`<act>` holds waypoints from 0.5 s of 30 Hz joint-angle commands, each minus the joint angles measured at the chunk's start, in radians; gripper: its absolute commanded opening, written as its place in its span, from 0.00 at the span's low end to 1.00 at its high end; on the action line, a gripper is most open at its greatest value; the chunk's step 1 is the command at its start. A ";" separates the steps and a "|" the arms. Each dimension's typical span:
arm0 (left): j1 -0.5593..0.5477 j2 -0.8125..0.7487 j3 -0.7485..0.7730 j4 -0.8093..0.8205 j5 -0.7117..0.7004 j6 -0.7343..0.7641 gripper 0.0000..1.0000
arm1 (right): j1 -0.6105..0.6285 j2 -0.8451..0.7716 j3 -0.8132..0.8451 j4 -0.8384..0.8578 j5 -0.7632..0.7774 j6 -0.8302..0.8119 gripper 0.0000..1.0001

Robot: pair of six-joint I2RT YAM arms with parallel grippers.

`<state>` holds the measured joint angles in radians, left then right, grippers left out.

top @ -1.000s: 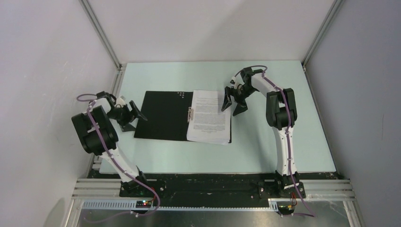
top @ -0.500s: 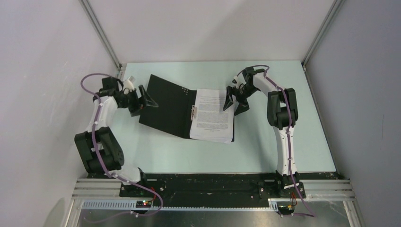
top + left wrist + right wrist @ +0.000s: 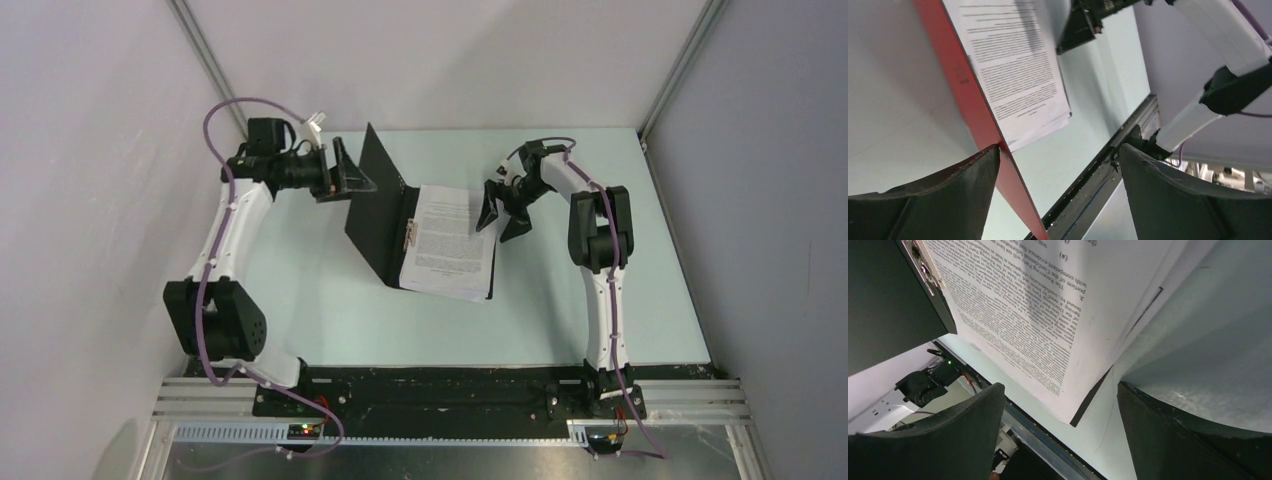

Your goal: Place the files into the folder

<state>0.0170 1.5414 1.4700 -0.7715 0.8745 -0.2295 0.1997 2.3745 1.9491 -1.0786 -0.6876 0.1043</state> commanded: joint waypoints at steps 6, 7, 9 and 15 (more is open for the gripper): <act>-0.229 0.216 0.162 0.034 0.054 -0.031 0.92 | -0.049 -0.034 0.064 0.008 0.020 -0.013 0.87; -0.248 0.237 0.172 0.047 0.048 -0.033 0.92 | -0.066 -0.047 0.070 0.008 0.017 -0.011 0.88; -0.302 0.293 0.207 0.072 0.027 -0.038 0.92 | -0.098 -0.075 0.082 0.011 0.013 -0.007 0.88; -0.441 0.492 0.284 0.160 -0.086 -0.043 0.93 | -0.249 -0.178 0.075 0.010 0.057 -0.018 0.89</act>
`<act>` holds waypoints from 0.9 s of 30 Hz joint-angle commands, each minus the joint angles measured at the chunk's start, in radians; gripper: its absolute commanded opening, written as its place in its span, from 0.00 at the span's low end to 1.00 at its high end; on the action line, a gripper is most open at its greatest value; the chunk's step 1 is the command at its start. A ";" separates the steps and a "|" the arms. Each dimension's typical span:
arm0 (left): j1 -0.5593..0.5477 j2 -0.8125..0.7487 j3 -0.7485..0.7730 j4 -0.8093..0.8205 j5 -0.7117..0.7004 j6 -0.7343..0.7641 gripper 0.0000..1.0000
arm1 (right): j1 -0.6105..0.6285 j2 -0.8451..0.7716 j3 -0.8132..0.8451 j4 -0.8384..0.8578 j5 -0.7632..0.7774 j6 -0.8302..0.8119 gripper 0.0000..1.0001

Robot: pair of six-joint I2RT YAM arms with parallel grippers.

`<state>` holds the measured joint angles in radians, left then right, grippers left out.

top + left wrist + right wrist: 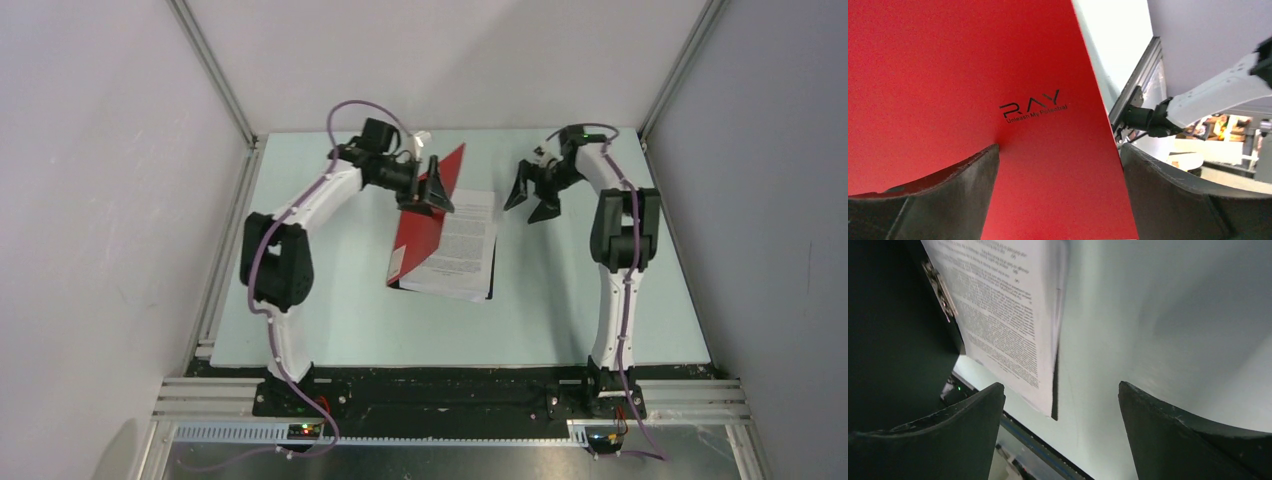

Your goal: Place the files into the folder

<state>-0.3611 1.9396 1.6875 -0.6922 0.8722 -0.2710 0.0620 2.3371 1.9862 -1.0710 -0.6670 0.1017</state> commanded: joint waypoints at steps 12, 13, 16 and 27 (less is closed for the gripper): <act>-0.124 0.299 0.145 0.094 -0.365 0.044 0.95 | -0.213 -0.356 0.013 -0.054 0.137 -0.151 0.99; -0.123 0.287 0.151 0.094 -0.370 0.046 0.95 | -0.199 -0.378 0.016 -0.067 0.136 -0.182 0.99; -0.116 0.185 0.168 0.094 -0.392 0.073 0.97 | -0.156 -0.442 -0.005 -0.060 0.182 -0.222 0.99; 0.052 -0.175 0.102 0.093 -0.537 0.050 1.00 | 0.081 -0.547 0.012 0.116 0.584 -0.048 0.99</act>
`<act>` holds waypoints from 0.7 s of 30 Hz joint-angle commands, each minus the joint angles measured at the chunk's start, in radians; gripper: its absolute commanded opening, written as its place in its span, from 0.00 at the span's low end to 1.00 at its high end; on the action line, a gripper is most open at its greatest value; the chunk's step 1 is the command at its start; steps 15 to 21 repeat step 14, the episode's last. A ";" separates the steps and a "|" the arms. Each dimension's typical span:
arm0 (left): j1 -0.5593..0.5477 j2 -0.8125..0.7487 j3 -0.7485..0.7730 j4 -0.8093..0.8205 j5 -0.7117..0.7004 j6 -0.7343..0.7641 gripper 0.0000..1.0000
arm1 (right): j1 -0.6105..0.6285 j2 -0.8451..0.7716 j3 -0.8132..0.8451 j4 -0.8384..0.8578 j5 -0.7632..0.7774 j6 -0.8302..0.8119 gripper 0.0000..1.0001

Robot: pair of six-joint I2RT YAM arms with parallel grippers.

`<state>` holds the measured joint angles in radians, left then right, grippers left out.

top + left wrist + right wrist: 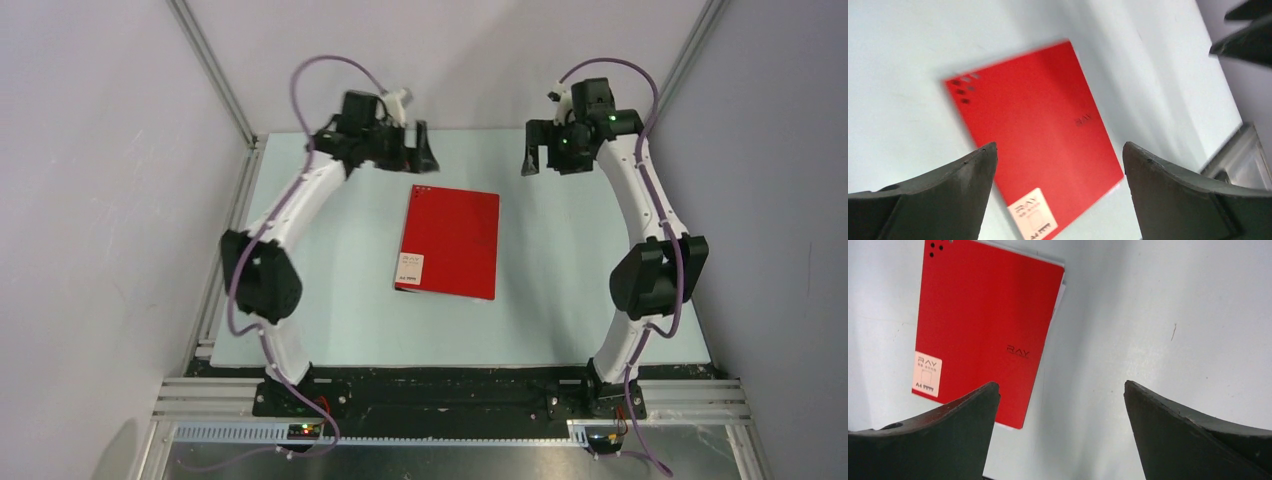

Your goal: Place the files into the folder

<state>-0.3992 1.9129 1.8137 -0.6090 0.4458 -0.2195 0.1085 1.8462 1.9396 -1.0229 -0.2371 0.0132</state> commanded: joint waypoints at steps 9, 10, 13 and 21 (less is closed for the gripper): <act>0.175 -0.385 -0.147 0.012 -0.506 0.189 1.00 | 0.101 -0.009 0.195 0.076 0.152 0.017 1.00; 0.176 -0.393 -0.167 0.011 -0.528 0.196 1.00 | 0.100 -0.001 0.201 0.076 0.133 0.003 0.99; 0.178 -0.416 -0.213 0.011 -0.605 0.192 1.00 | 0.093 0.025 0.213 0.079 0.066 0.014 0.99; 0.177 -0.420 -0.223 0.011 -0.612 0.185 1.00 | 0.094 0.029 0.219 0.082 0.066 0.023 0.99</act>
